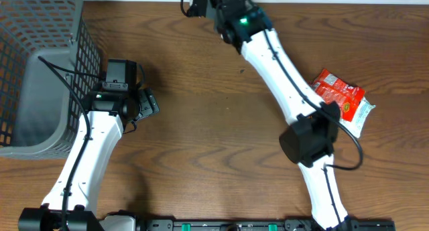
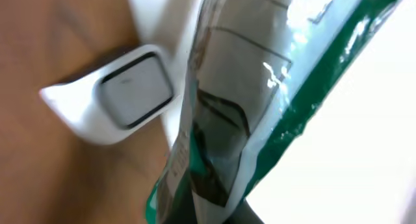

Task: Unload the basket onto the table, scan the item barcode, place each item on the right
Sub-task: 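Hold the gloves packet up in front of the white scanner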

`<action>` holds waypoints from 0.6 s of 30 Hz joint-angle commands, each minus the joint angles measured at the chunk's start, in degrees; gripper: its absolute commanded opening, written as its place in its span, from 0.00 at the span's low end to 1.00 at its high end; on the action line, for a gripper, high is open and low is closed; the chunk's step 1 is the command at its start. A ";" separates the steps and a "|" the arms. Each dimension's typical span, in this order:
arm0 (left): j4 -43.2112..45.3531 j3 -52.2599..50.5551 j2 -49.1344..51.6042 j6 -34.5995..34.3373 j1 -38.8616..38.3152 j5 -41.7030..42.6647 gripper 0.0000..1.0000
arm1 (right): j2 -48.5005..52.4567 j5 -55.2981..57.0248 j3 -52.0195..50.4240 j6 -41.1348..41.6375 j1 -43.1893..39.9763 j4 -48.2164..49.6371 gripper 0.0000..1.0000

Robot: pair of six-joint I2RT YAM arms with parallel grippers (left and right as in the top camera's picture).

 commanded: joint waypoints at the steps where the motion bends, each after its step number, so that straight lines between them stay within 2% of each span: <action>1: -0.15 0.39 0.39 -0.04 0.17 -1.16 0.88 | 2.71 4.74 0.98 -8.74 0.50 8.11 0.01; 4: -0.15 0.39 0.39 -0.07 0.17 -1.14 0.88 | 5.84 4.72 0.98 -11.80 0.50 18.36 0.01; 10: -0.15 0.39 0.39 -0.07 0.17 -1.14 0.88 | 10.54 3.15 0.98 -13.11 0.31 29.49 0.01; 18: -0.15 0.39 0.39 -0.07 0.17 -1.14 0.88 | 14.62 -0.90 0.90 -12.41 0.48 30.60 0.01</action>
